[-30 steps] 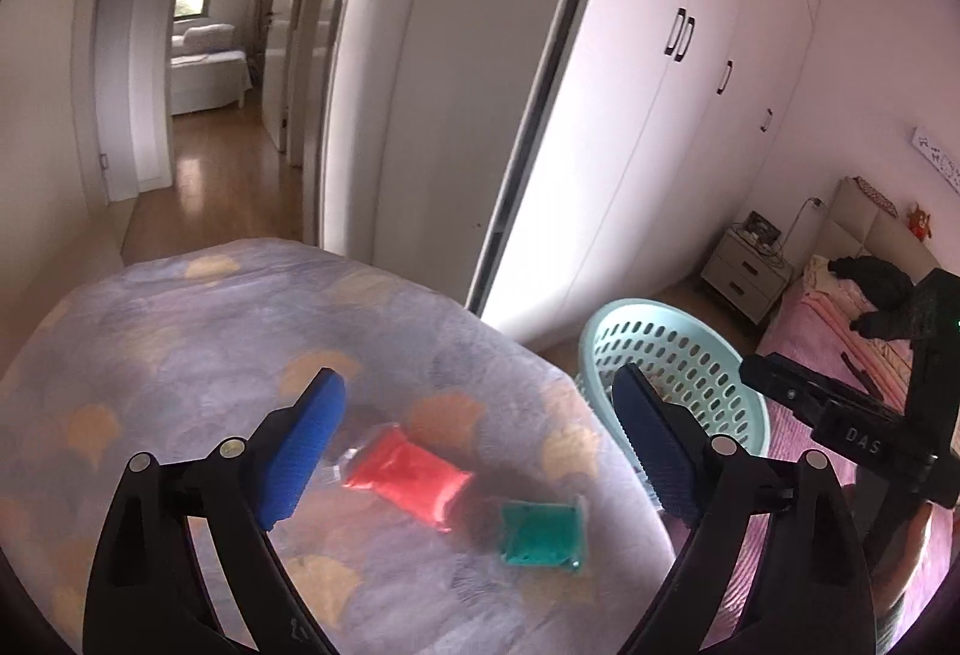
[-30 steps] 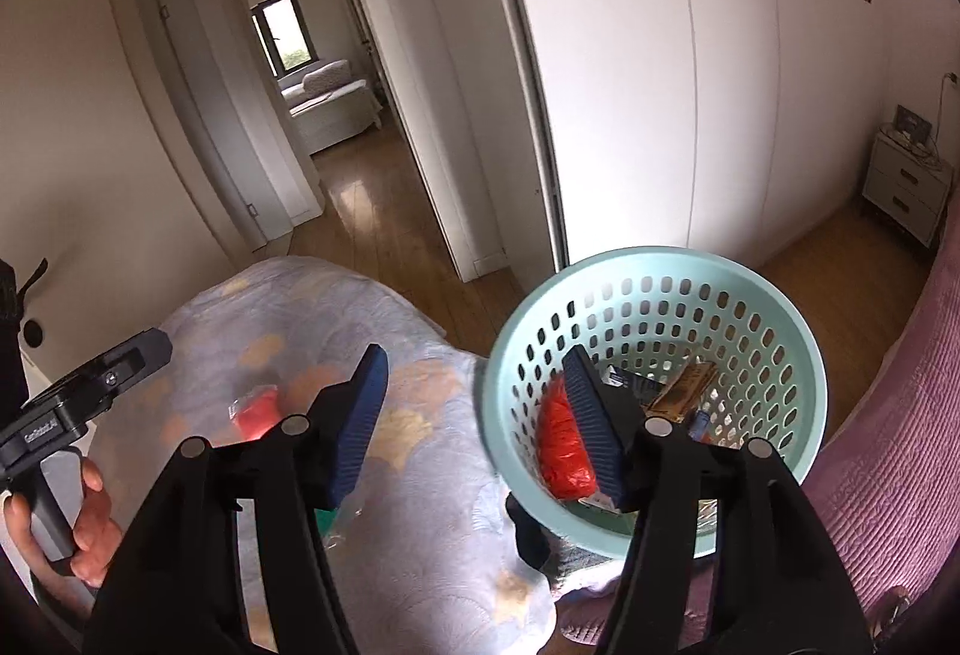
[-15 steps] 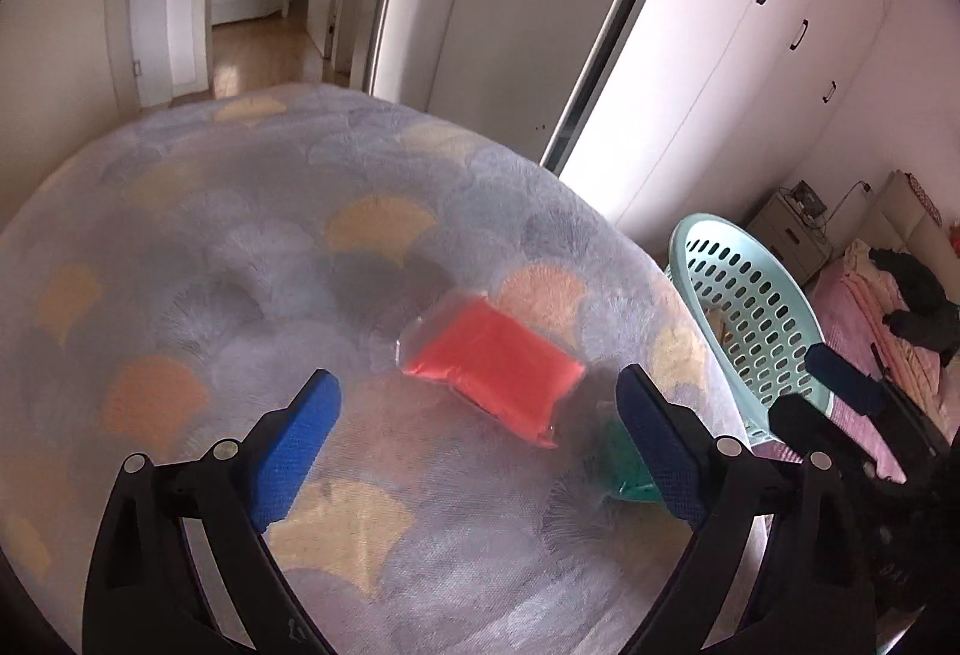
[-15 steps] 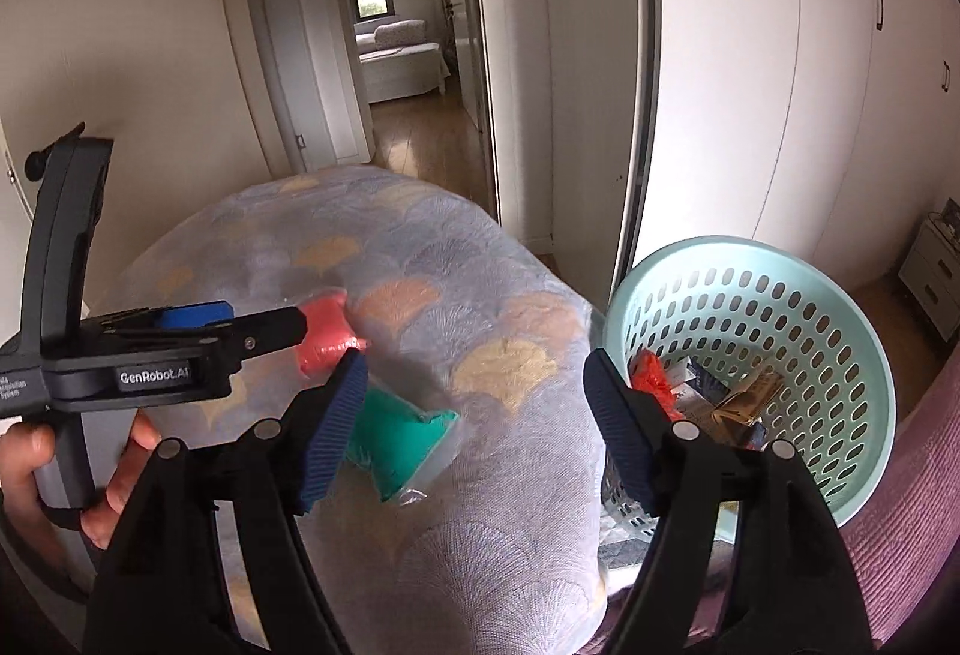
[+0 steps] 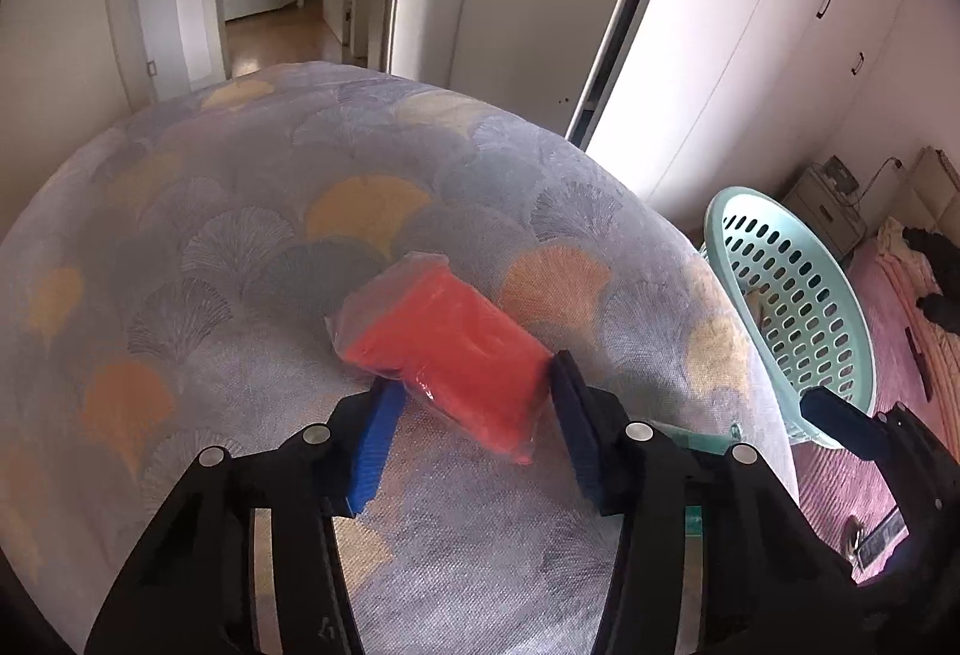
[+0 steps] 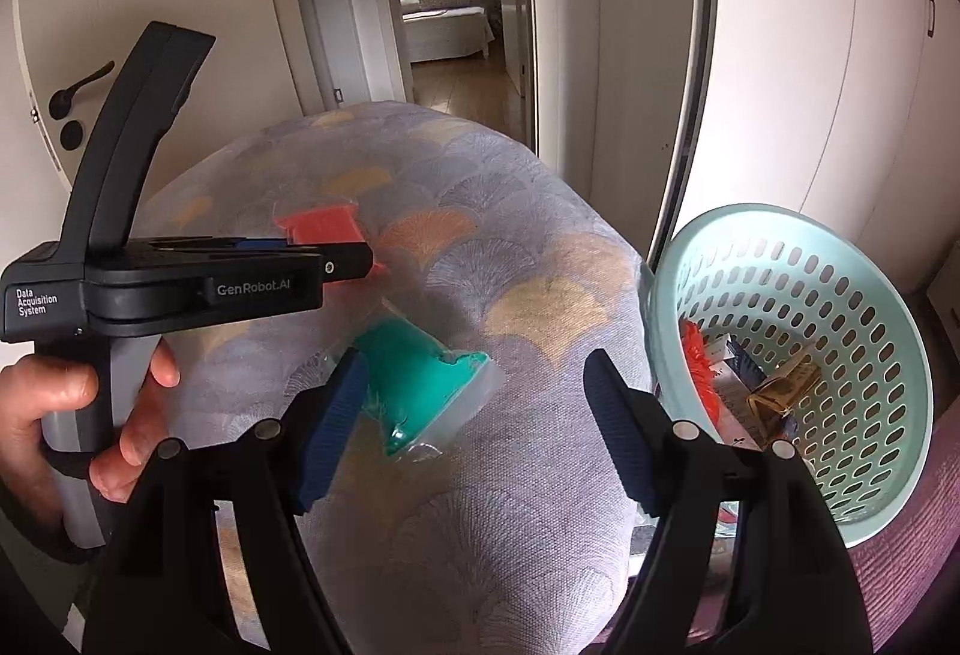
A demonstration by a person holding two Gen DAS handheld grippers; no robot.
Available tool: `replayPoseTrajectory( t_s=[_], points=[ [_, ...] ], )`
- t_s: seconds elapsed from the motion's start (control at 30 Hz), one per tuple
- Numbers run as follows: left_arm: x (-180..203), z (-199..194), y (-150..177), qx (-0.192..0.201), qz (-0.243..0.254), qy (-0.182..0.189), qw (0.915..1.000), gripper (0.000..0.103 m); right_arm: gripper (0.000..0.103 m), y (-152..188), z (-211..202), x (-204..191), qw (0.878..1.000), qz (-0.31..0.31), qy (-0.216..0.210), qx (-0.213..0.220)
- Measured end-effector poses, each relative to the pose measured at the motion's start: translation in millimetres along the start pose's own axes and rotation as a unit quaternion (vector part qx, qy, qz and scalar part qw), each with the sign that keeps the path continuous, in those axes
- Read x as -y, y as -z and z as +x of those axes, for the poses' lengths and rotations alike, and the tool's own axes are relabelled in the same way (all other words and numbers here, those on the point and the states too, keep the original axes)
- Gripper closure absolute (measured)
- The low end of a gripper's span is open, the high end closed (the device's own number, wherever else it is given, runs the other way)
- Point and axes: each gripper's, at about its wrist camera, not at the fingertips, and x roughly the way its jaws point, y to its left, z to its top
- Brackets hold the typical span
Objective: Collect trash
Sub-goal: 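Grasp the red plastic packet with the left tool while the right tool grasps the teal packet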
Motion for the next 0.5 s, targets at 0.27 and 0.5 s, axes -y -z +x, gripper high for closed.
replayPoseTrajectory(
  t_s=[0.27,0.5],
  points=[
    [-23,-18,14,0.001,0.000,0.010,0.9999,0.057,0.028,4,26,-18,0.998,-0.049,0.006,-0.046],
    [-35,-28,21,0.007,-0.004,-0.001,1.0000,0.057,0.029,-17,47,-22,0.996,-0.050,0.024,-0.074]
  ],
)
